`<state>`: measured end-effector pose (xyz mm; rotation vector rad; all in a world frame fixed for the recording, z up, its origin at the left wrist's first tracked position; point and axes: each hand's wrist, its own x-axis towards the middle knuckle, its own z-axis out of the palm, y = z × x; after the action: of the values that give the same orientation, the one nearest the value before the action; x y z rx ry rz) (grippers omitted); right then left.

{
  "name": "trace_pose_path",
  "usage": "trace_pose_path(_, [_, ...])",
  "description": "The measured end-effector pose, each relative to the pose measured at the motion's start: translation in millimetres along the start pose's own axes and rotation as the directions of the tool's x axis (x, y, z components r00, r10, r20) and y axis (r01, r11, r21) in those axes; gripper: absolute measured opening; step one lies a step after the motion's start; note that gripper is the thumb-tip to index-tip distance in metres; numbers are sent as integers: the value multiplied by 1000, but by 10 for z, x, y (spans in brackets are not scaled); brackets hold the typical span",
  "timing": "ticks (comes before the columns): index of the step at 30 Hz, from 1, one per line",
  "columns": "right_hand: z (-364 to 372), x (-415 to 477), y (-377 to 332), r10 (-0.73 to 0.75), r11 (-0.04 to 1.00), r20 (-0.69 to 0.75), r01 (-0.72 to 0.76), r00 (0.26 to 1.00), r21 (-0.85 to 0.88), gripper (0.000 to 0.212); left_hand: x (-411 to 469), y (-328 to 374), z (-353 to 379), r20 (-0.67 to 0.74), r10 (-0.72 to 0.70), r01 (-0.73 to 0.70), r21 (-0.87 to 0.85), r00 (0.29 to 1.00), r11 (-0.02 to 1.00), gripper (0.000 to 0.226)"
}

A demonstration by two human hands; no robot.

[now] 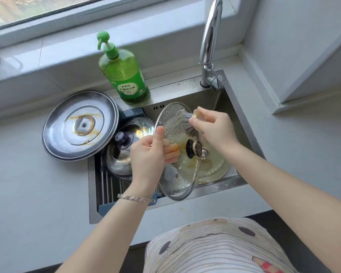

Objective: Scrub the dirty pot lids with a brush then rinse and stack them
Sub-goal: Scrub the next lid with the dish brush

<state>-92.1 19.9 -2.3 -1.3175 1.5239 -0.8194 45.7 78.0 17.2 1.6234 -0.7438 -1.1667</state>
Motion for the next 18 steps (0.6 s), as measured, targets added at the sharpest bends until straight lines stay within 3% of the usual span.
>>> trace_pose_path(1, [18, -25, 6, -1, 1000, -13, 1, 1000, -17, 54, -2, -8, 24, -8, 5, -5, -3, 1000, 1000, 39])
trace_pose_path(5, [193, -383, -22, -252, 956, 95, 263, 963, -131, 53, 76, -6, 1, -93, -53, 47, -64, 994, 997, 42])
trace_pose_path(9, [151, -194, -19, -55, 991, 4, 55, 998, -123, 51, 71, -9, 49, -100, -88, 77, -105, 991, 991, 38])
trace_pose_path(12, [276, -450, -159, -353, 905, 133, 374, 926, -202, 50, 96, -21, 16, -119, -153, 134, -153, 981, 979, 43])
trace_pose_path(13, [276, -498, -168, -392, 881, 182, 425, 902, -206, 51, 99, -32, -8, -117, -173, 152, -165, 978, 974, 44])
trace_pose_path(14, [235, -463, -161, -369, 882, 209, 412, 906, -230, 51, 96, -47, -20, -105, -183, 162, -184, 977, 969, 44])
trace_pose_path(17, [147, -189, -116, -170, 944, 73, 184, 983, -275, 51, 71, -50, 23, -81, -198, 174, -239, 977, 955, 40])
trace_pose_path(18, [183, -191, -121, -194, 932, 61, 203, 979, -300, 50, 70, -58, 34, -79, -200, 175, -244, 977, 954, 39])
